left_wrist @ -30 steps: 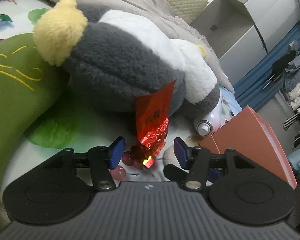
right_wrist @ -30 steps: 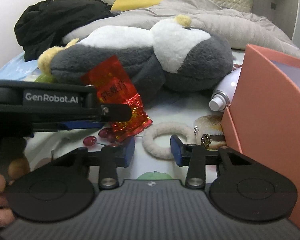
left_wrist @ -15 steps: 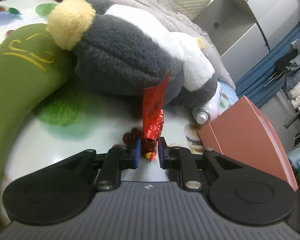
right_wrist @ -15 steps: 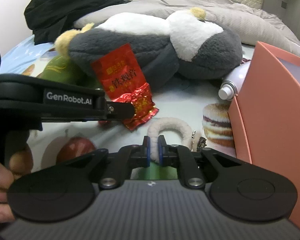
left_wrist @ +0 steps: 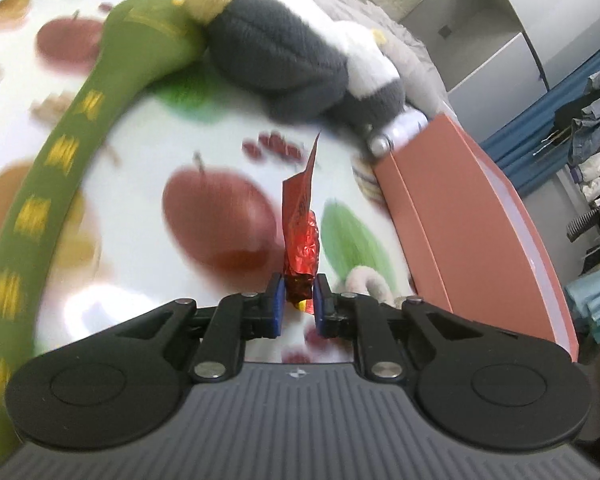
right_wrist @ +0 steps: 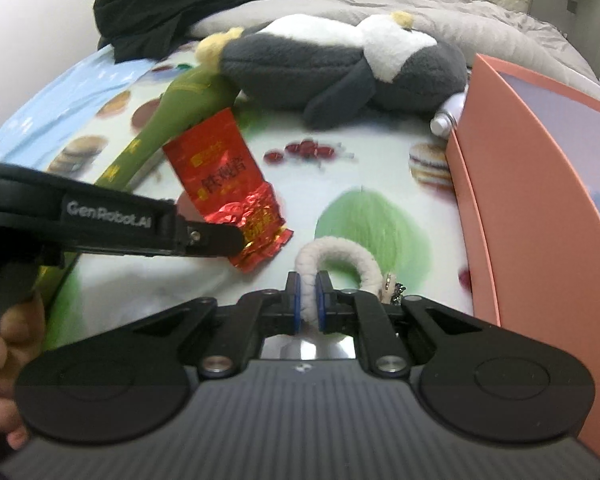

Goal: Organize soft objects
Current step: 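Grasp the red tea packet with the left gripper while the right grasps the white fuzzy ring, then lift the red packet with the left gripper while the right lifts the white ring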

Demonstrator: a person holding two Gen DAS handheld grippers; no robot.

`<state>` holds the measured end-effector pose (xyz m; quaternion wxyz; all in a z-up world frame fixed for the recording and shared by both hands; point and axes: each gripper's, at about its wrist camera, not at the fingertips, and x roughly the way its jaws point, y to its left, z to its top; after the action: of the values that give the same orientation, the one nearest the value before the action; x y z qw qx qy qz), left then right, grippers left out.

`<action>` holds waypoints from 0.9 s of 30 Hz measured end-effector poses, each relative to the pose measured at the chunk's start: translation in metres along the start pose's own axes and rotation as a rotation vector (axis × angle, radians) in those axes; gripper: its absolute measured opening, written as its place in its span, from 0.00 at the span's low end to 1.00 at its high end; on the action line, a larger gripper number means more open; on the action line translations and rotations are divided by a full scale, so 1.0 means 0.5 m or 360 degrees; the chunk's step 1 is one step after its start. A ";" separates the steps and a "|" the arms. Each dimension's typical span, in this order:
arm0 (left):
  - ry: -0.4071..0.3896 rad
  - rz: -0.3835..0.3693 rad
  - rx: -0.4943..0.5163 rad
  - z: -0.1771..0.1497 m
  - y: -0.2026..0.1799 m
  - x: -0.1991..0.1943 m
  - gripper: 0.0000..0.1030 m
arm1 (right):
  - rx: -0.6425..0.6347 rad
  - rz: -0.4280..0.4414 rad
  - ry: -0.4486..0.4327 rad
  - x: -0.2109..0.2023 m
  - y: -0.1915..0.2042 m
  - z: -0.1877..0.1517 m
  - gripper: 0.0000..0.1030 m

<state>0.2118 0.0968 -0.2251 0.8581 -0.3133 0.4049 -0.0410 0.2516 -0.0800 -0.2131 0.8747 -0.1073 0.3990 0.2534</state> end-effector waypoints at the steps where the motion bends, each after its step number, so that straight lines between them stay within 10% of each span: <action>1: 0.0004 -0.0003 -0.0004 -0.017 -0.001 -0.013 0.17 | -0.0001 0.0005 0.0010 -0.010 0.003 -0.010 0.11; 10: -0.0006 0.0036 -0.0095 -0.107 0.021 -0.099 0.17 | 0.0091 0.0068 0.0102 -0.061 0.012 -0.068 0.15; 17: -0.0048 0.0041 -0.0093 -0.110 0.014 -0.117 0.17 | 0.0043 0.0016 0.0025 -0.081 0.006 -0.053 0.72; 27: -0.0005 0.0009 -0.0132 -0.113 0.018 -0.127 0.17 | 0.0059 0.0034 0.0155 -0.037 -0.015 -0.079 0.74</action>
<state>0.1267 0.0961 -0.2146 0.8450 -0.3476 0.4058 -0.0213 0.2199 -0.1083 -0.2255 0.8532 -0.0991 0.4470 0.2499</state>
